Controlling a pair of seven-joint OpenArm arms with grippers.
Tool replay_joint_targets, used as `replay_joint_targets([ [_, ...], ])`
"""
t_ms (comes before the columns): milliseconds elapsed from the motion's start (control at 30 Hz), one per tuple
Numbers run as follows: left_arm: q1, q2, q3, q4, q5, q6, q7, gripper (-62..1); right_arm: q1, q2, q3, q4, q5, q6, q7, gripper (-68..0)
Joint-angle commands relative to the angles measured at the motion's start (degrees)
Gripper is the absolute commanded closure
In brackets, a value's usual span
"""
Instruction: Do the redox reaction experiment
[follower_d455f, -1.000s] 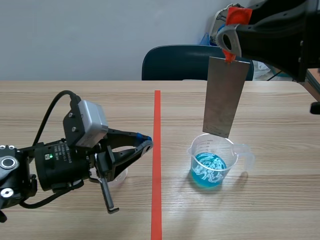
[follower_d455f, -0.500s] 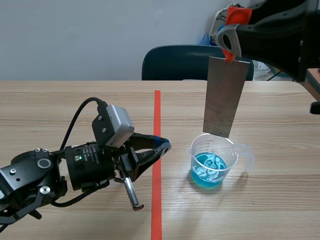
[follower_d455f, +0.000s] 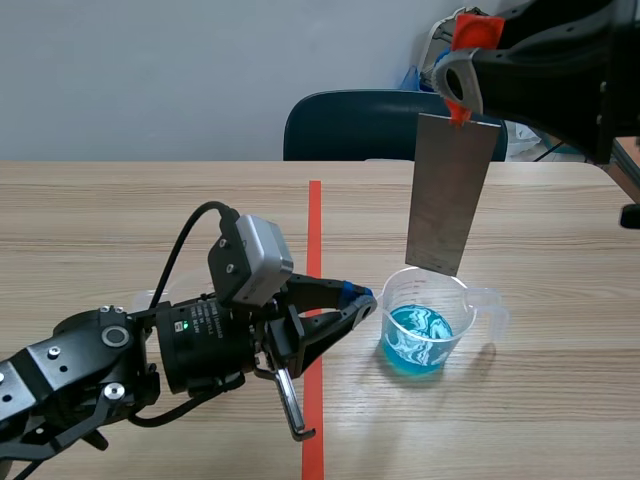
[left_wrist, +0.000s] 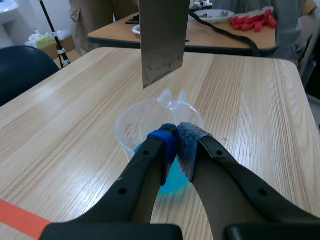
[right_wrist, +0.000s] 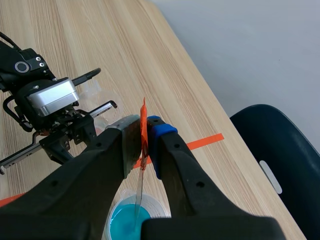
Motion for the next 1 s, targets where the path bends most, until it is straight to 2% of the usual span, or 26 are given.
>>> replay_joint_targets([
  [0,-0.5,0.4,0.0,1.2,-2.1,0.1,-0.5,-1.5,0.5,0.4,0.7,0.8,0.8,0.4,0.5,-0.8],
  [67,-0.5,0.4,0.0,1.2,-3.8,0.1,-0.2,-1.5,0.5,0.4,0.7,0.8,0.8,0.4,0.5,-0.8],
  [300,-0.9,0.5,0.3,1.2,-6.5,0.1,1.0,-1.5,0.5,0.4,0.7,0.8,0.8,0.4,0.5,-0.8],
  [433,-2.3,0.4,2.5,1.2,-7.5,0.1,1.9,-1.5,0.5,0.4,0.7,0.8,0.8,0.4,0.5,-0.8],
  [667,-4.5,0.5,5.9,1.2,-11.4,0.1,2.7,-1.5,0.5,0.4,0.7,0.8,0.8,0.4,0.5,-0.8],
  [967,-4.5,0.4,6.4,1.2,-11.4,0.1,2.7,-1.5,0.5,0.4,0.7,0.8,0.8,0.4,0.5,-0.8],
])
